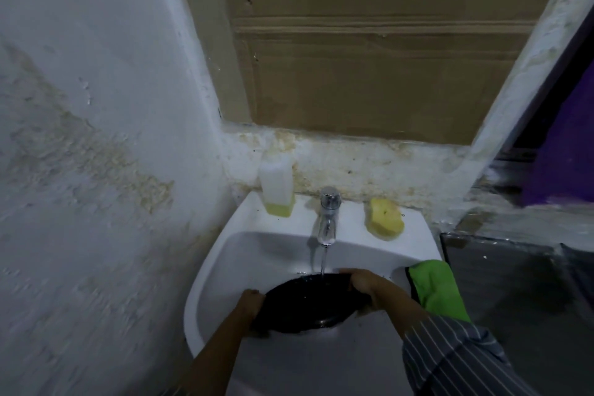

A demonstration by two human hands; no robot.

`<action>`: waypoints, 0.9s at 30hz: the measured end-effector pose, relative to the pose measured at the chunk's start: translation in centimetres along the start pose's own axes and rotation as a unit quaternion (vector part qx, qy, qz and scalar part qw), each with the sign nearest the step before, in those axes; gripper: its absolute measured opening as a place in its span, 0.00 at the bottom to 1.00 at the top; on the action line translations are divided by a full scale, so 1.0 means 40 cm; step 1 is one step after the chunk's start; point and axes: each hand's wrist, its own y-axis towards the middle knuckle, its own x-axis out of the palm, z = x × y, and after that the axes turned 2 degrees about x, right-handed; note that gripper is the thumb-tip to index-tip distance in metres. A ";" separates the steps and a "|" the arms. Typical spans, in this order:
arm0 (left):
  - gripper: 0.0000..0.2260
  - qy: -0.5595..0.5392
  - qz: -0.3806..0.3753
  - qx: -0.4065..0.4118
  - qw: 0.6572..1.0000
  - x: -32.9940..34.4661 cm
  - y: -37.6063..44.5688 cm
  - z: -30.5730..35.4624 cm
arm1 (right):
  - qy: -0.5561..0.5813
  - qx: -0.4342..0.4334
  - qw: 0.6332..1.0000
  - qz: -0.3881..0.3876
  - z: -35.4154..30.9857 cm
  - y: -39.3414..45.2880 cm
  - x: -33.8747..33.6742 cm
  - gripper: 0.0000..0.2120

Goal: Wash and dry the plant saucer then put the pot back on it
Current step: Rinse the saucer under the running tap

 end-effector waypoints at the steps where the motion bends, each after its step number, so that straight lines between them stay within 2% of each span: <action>1: 0.18 -0.024 -0.025 0.004 0.999 -0.001 -0.006 0.007 | 0.014 0.022 1.000 -0.001 0.008 0.002 -0.009 0.11; 2: 0.17 -0.042 -0.048 0.007 0.998 0.000 -0.013 0.014 | 0.004 0.032 0.999 0.002 0.017 0.004 -0.015 0.10; 4: 0.16 -0.060 -0.074 0.015 0.995 0.012 -0.025 0.031 | -0.126 -0.002 0.992 0.016 0.037 0.005 -0.042 0.12; 6: 0.18 -0.094 -0.058 0.028 0.994 0.033 -0.025 0.046 | -0.207 -0.068 0.974 0.054 0.059 -0.018 -0.063 0.20; 8: 0.17 -0.126 -0.017 0.094 0.987 0.054 -0.024 0.054 | -0.272 -0.138 0.950 0.067 0.078 -0.023 -0.088 0.21; 9: 0.16 -0.128 0.000 0.124 0.984 0.060 -0.023 0.051 | -0.288 -0.137 0.946 0.066 0.087 -0.030 -0.087 0.20; 11: 0.19 -0.109 0.021 0.155 0.982 0.070 -0.015 0.041 | -0.123 -0.051 0.991 0.031 0.080 -0.029 -0.085 0.17; 12: 0.22 -0.087 0.035 0.155 0.983 0.071 -0.014 0.036 | -0.047 0.005 0.999 0.015 0.079 -0.020 -0.085 0.16; 14: 0.26 -0.073 0.061 0.141 0.985 0.077 -0.008 0.032 | -0.017 0.072 0.996 -0.051 0.067 -0.029 -0.092 0.17; 16: 0.27 -0.091 0.079 0.126 0.985 0.086 0.000 0.032 | 0.015 0.091 0.991 -0.093 0.060 -0.041 -0.093 0.26; 18: 0.25 -0.086 0.085 0.112 0.986 0.093 0.006 0.040 | 0.040 0.085 0.993 -0.070 0.050 -0.050 -0.098 0.35; 20: 0.21 -0.029 0.087 0.115 0.989 0.091 0.000 0.053 | -0.004 0.085 0.995 -0.052 0.038 -0.075 -0.097 0.42; 23: 0.13 0.113 0.090 0.130 0.981 0.086 -0.004 0.052 | 0.003 0.063 0.997 -0.050 0.023 -0.099 -0.095 0.41; 25: 0.13 0.153 0.089 0.121 0.977 0.088 0.006 0.043 | 0.008 0.019 0.997 -0.078 0.012 -0.109 -0.099 0.39; 27: 0.14 0.189 0.079 0.115 0.972 0.085 0.018 0.038 | -0.049 0.012 0.995 -0.084 0.011 -0.113 -0.105 0.40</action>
